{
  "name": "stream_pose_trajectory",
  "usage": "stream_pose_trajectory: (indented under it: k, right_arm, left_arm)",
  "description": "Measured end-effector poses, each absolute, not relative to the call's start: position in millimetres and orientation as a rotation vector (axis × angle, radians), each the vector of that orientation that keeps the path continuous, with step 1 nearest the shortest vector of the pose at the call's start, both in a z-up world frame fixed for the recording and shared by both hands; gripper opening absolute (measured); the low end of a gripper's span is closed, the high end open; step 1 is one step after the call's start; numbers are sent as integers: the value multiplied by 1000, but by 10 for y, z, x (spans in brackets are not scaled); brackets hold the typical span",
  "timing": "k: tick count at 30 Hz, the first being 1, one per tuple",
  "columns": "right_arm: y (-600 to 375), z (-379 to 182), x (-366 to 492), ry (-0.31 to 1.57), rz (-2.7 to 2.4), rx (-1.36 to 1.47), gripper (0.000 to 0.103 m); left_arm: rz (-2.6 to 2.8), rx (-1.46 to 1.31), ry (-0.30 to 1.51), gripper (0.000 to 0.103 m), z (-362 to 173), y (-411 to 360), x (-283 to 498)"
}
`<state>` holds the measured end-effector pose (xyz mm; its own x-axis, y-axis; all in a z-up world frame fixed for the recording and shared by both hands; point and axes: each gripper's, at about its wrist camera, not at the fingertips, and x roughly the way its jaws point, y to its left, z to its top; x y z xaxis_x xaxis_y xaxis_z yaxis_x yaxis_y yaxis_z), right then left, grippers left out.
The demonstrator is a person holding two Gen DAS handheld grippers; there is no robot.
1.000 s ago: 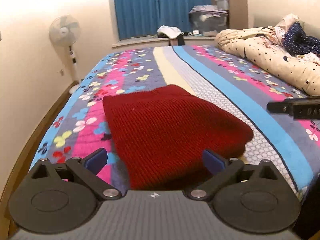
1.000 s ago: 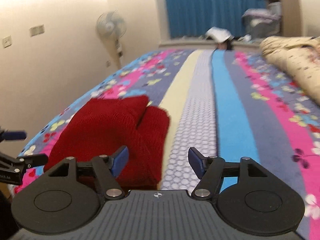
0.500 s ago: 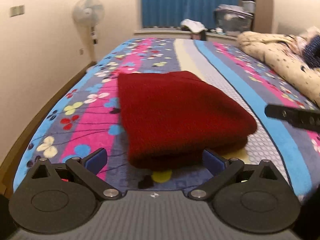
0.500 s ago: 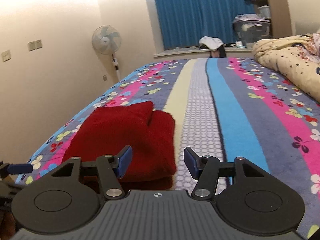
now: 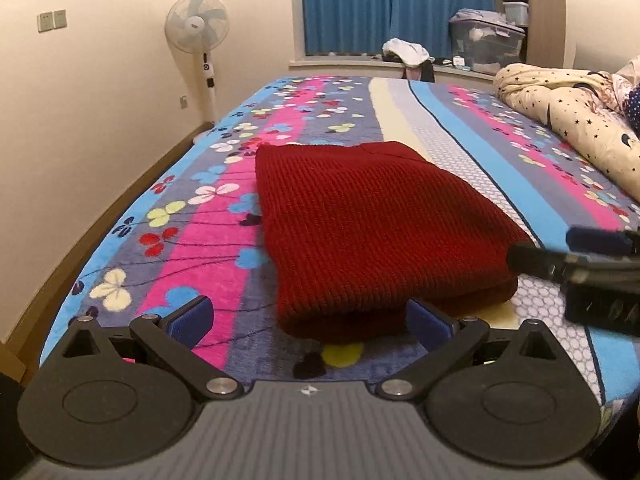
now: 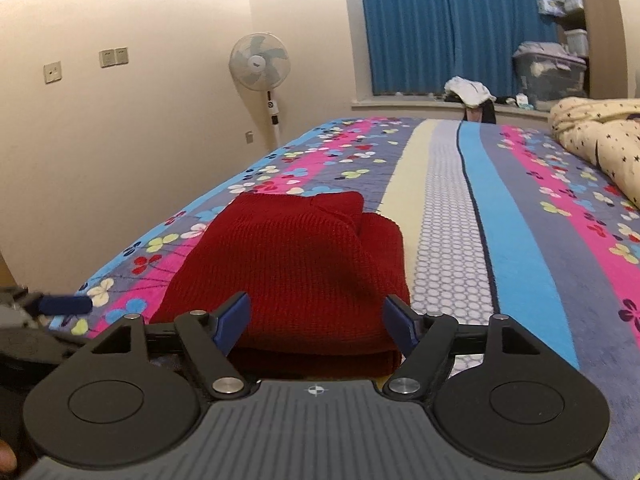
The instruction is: Fold small clothes
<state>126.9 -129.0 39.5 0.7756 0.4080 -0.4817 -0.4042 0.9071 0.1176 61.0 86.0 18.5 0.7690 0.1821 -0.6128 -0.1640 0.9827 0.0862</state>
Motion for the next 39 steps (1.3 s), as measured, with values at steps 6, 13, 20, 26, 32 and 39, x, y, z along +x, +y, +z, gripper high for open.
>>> stream_pose_trajectory:
  k: [6, 13, 20, 26, 32, 39]
  right_arm:
    - [-1304, 396, 1286, 535, 448, 16, 79]
    - [-1311, 391, 1283, 533, 455, 15, 82]
    - [-1308, 382, 1289, 539, 452, 12, 83]
    - [-1291, 374, 1305, 547, 451, 11, 84]
    - [-1289, 372, 1307, 549, 453, 5, 84]
    - [-1282, 364, 1316, 552, 452, 11, 84]
  left_arm:
    - [176, -30, 689, 102, 209, 889, 630]
    - [165, -17, 701, 102, 200, 830, 635]
    - [167, -29, 718, 102, 186, 843, 646]
    - [172, -26, 721, 102, 187, 848, 653]
    - [178, -17, 724, 102, 180, 828, 661]
    - [181, -27, 730, 102, 179, 835, 667]
